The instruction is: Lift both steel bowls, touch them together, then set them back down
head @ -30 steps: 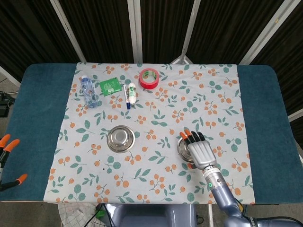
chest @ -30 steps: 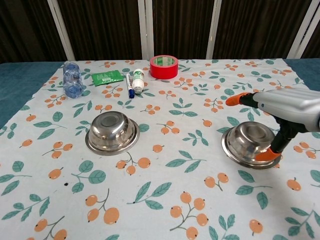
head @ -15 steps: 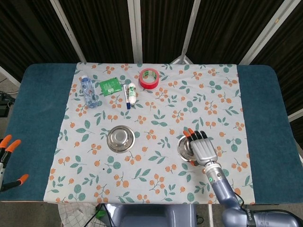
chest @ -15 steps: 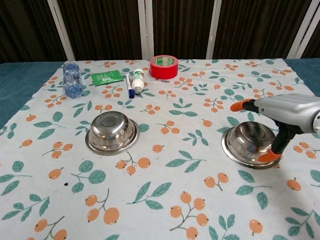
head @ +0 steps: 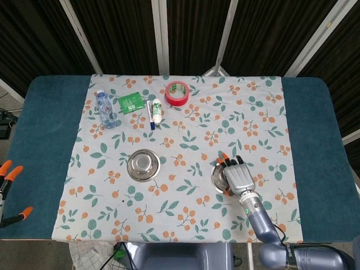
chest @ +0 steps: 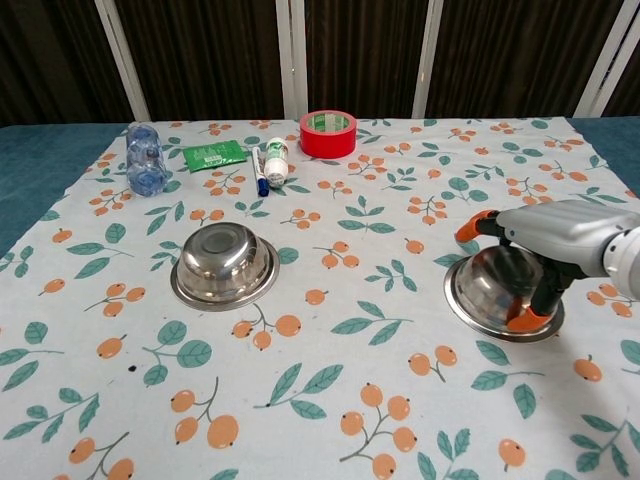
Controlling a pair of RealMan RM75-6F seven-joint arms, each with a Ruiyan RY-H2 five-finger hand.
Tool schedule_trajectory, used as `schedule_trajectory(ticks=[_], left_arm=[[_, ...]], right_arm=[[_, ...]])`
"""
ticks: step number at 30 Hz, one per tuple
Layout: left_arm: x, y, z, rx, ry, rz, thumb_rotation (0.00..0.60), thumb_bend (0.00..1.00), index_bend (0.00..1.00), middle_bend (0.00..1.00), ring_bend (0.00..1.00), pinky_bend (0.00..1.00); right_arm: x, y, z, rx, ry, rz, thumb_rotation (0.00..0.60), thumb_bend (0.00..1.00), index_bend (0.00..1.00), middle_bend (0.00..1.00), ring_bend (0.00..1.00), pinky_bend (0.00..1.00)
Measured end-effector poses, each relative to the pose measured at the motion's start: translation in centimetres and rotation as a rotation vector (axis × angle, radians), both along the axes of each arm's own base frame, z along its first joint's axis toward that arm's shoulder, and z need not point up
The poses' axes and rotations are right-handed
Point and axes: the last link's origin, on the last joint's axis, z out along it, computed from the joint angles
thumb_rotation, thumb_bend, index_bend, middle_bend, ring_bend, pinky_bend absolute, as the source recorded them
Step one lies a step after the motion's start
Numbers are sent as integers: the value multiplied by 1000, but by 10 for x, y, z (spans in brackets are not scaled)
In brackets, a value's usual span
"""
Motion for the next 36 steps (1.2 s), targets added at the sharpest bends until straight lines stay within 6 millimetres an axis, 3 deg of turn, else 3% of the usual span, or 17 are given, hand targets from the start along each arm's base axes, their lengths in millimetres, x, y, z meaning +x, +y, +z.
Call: schedule_trajectory(ticks=[3, 8, 16, 28, 36], left_arm=[[0, 0, -1, -1, 3, 4, 600, 123, 150, 0, 0, 10], [1, 1, -3, -4, 8, 6, 600, 124, 150, 0, 0, 10], [1, 1, -5, -7, 11, 8, 600, 125, 150, 0, 0, 9], [4, 3, -9, -23, 10, -18, 600, 132, 151, 0, 0, 9], [15, 4, -20, -94, 14, -97, 600, 112, 151, 0, 0, 9]], right_arm=[[-2, -2, -1, -4, -1, -8, 600, 52, 180, 91, 234, 260], [-6, -3, -3, 0, 4, -12, 600, 52, 203, 108, 273, 336], [-11, -3, -5, 7, -5, -13, 600, 52, 326, 221, 306, 340], [-9, 0, -6, 22, -53, 20, 600, 52, 363, 307, 377, 340], [5, 3, 19, -14, -98, 65, 600, 52, 363, 307, 377, 340]])
